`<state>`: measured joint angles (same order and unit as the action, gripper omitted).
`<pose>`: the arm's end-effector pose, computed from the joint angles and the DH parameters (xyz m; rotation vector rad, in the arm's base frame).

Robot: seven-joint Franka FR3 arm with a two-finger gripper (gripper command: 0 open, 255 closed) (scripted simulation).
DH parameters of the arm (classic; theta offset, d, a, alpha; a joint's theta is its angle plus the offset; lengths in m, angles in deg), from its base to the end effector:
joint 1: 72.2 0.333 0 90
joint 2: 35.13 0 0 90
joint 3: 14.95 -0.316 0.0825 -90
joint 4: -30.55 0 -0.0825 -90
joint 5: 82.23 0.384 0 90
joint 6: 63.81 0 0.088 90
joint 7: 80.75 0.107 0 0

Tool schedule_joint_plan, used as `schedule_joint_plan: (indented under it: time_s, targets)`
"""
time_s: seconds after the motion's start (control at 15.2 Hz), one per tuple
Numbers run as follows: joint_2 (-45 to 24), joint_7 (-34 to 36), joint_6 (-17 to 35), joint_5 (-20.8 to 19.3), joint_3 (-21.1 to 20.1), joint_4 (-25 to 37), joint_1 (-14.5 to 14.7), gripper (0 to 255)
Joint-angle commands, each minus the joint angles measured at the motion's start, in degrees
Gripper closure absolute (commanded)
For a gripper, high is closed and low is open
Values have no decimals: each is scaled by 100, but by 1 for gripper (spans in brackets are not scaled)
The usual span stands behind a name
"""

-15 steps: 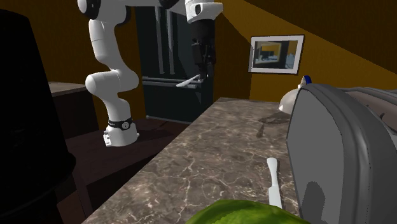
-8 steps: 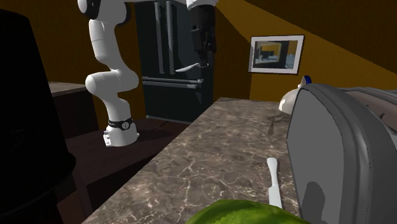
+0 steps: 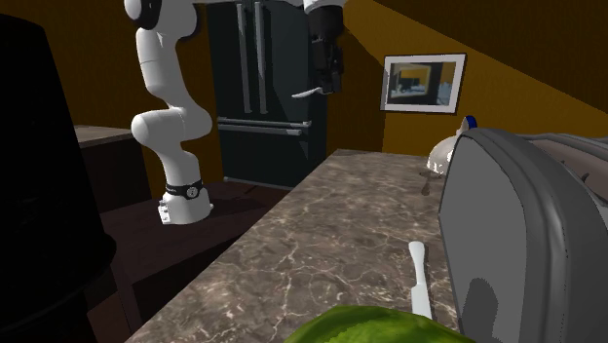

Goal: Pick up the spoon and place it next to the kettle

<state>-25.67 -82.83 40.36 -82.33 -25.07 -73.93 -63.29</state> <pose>0.4930 0.1772 0.6138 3.0714 0.5726 0.2504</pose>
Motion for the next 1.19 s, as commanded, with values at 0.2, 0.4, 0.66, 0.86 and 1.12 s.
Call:
schedule_joint_plan:
  time_s: [0.2,0.4,0.66,0.86,1.12]
  targets:
    - [-300,746,-50,-118,-431,326,283,255]
    - [-544,1192,-114,-229,-681,606,462,255]
    - [-964,1793,-240,-439,-993,1092,732,255]
    - [-1353,2244,-375,-648,-1207,1551,969,255]
    - [-1980,2829,-632,-997,-1444,2317,1364,255]
